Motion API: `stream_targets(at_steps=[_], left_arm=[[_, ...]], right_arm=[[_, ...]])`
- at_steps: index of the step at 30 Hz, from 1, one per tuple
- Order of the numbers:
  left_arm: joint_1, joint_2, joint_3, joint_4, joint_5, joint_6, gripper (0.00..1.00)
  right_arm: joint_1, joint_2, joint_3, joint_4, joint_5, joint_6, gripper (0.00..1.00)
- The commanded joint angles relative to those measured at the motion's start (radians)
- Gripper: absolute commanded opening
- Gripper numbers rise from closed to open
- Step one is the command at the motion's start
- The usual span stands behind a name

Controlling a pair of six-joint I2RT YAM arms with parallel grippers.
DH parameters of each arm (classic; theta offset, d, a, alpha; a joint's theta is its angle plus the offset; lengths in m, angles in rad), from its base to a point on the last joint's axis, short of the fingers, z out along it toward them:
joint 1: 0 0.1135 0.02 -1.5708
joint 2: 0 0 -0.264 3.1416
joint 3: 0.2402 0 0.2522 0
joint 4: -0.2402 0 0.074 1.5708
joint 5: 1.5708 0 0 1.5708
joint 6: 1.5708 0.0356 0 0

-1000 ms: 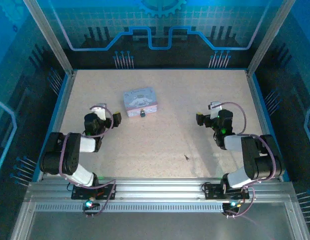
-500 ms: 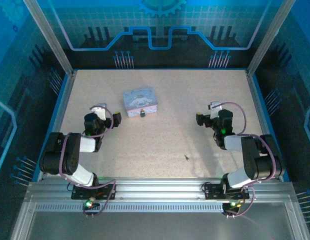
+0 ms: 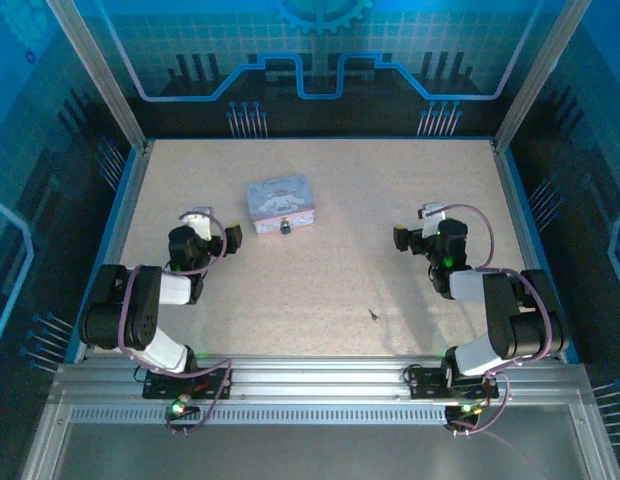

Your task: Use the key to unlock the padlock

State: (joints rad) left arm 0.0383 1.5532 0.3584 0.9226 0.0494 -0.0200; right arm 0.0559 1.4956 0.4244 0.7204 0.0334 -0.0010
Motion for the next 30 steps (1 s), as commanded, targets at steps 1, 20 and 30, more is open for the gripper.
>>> stream_targets(at_steps=[1,20,30], left_arm=[[-0.002,-0.036,-0.014,0.045,-0.042,-0.005,0.99],[-0.003,-0.487,0.347,-0.841,-0.043,-0.457,0.99],[-0.188,-0.549,0.308,-0.951,0.098,-0.567,0.99]], right_arm=[[-0.016,0.001,0.009,0.025,-0.001,0.008,1.00],[0.008,-0.409,0.291,-0.950,-0.028,0.221,1.00],[0.174,-0.431,0.395,-1.387,-0.087,0.421,0.89]])
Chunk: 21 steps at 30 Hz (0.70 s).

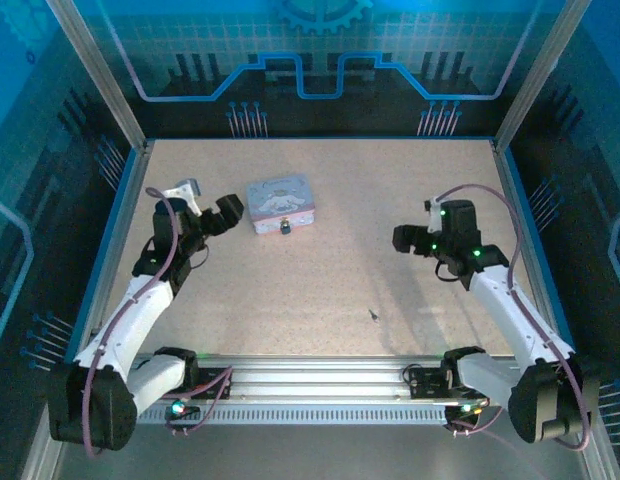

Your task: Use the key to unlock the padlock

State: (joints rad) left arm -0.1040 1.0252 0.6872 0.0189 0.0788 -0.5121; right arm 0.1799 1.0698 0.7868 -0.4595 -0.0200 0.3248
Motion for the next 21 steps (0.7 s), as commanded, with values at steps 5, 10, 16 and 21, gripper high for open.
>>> stream_targets(at_steps=[5,10,16,21], left_arm=[[-0.194,0.013,-0.032,-0.005,0.068,-0.111,0.99],[-0.306,0.069,-0.047,0.094,0.072,-0.163,0.99],[-0.336,0.116,-0.078,0.186,0.069,-0.197,0.99],[-0.336,0.116,-0.071,0.163,0.064,-0.161,0.99]], right_arm=[[0.209,0.022,0.033,-0.323,-0.035,0.194,0.85],[0.329,0.089,0.008,-0.379,-0.040,0.265,0.78],[0.400,0.178,-0.028,-0.372,-0.077,0.292,0.66],[0.410,0.237,-0.042,-0.361,-0.127,0.274,0.58]])
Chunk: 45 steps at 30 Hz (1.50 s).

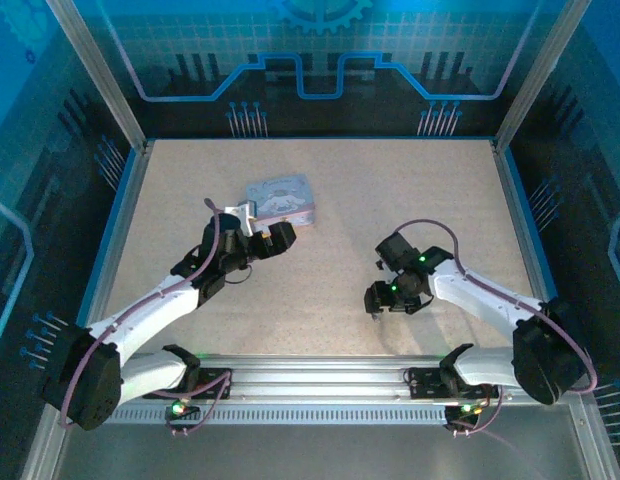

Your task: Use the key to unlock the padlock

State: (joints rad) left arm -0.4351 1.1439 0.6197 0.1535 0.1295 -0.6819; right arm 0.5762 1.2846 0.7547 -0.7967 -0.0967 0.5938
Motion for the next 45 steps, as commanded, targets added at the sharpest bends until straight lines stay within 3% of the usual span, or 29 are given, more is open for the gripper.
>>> stream_targets(at_steps=[1,11,34,45], left_arm=[[-0.005,-0.003,-0.002,0.026,0.012,0.013,0.99],[-0.005,-0.001,0.002,0.025,0.011,0.017,0.99],[-0.005,0.008,0.006,0.031,0.021,0.024,0.99],[-0.005,0.016,0.008,0.032,0.021,0.028,0.99]], right_arm=[[0.014,0.034,-0.011,-0.020,-0.058,0.001,0.57],[0.014,0.143,-0.005,0.029,-0.074,-0.020,0.44],[0.013,0.257,0.014,0.072,-0.071,-0.023,0.29],[0.014,0.259,0.020,0.090,-0.066,-0.028,0.09]])
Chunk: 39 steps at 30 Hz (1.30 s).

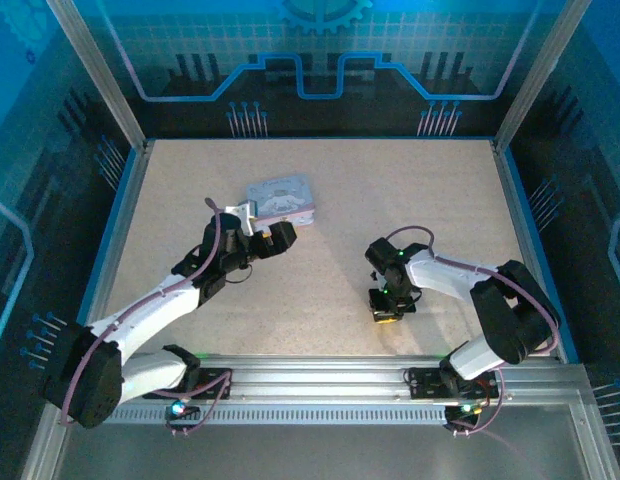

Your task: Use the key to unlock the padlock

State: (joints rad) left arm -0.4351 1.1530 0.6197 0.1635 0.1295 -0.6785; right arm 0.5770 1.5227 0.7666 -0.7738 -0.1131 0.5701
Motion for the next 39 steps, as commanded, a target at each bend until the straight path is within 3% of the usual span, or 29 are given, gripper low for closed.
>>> stream_targets(at_steps=[1,6,16,21,39], left_arm=[[-0.005,0.006,0.008,0.021,0.021,0.026,0.99],[-0.005,0.003,0.006,0.015,0.019,0.031,0.99],[-0.005,-0.007,0.008,-0.001,0.009,0.041,0.99],[-0.004,-0.004,0.009,0.002,0.033,-0.029,0.99],[-0.004,0.094,0.012,0.248,0.196,-0.764,0.97]], right_arm=[[0.014,0.019,0.007,0.068,-0.049,-0.005,0.08],[0.013,-0.003,0.002,0.078,-0.055,-0.003,0.00],[0.013,-0.087,-0.003,0.071,-0.032,-0.006,0.00],[0.015,-0.173,-0.015,0.134,-0.036,0.007,0.00],[0.068,-0.280,0.180,0.314,0.022,-0.004,0.00]])
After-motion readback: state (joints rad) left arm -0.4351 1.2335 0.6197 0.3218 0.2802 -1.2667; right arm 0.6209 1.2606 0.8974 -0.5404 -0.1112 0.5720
